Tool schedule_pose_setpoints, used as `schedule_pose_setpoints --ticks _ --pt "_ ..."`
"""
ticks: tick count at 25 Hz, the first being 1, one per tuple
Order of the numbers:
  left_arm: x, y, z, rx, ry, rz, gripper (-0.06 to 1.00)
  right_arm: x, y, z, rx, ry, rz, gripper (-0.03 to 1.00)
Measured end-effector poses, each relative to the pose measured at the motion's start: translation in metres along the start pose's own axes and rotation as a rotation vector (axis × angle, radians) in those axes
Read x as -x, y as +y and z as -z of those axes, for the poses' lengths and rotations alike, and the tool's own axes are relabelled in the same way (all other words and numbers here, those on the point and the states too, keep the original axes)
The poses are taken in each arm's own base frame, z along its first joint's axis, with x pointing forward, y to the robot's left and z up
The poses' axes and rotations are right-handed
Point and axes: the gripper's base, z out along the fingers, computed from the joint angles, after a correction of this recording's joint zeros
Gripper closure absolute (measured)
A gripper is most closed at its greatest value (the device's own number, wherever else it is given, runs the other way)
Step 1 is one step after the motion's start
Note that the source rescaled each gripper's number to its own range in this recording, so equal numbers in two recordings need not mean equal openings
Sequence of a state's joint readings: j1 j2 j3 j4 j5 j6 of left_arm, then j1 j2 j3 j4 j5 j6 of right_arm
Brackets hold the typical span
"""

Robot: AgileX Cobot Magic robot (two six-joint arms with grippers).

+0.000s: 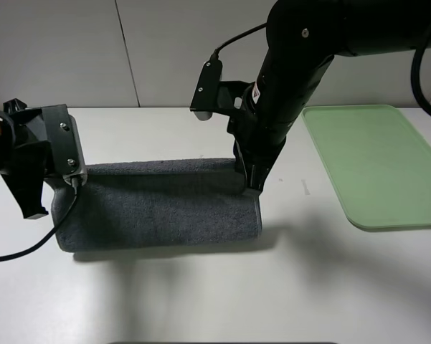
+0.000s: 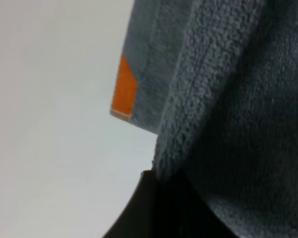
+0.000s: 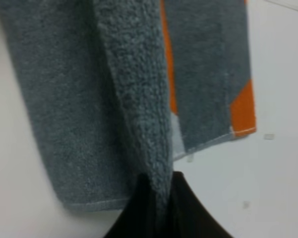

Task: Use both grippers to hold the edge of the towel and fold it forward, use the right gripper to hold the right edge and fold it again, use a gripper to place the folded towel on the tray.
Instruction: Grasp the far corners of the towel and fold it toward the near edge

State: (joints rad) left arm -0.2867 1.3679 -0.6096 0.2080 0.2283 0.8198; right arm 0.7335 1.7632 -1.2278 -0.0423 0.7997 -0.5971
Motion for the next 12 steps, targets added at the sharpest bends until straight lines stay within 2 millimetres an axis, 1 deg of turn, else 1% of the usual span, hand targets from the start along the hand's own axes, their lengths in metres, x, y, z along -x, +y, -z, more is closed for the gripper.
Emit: schedule_pose_setpoints --ticks 8,12 --pt "0.006 0.010 -0.024 -0.038 0.045 -0.041 0.94 0.004 -0.005 -0.010 -0.022 -0.007 0.028 0.97" --pt "0.009 0.014 -0.033 -0.035 0.042 -0.052 0.94 0.009 -0.010 -0.014 -0.041 -0.006 0.045 0.97"
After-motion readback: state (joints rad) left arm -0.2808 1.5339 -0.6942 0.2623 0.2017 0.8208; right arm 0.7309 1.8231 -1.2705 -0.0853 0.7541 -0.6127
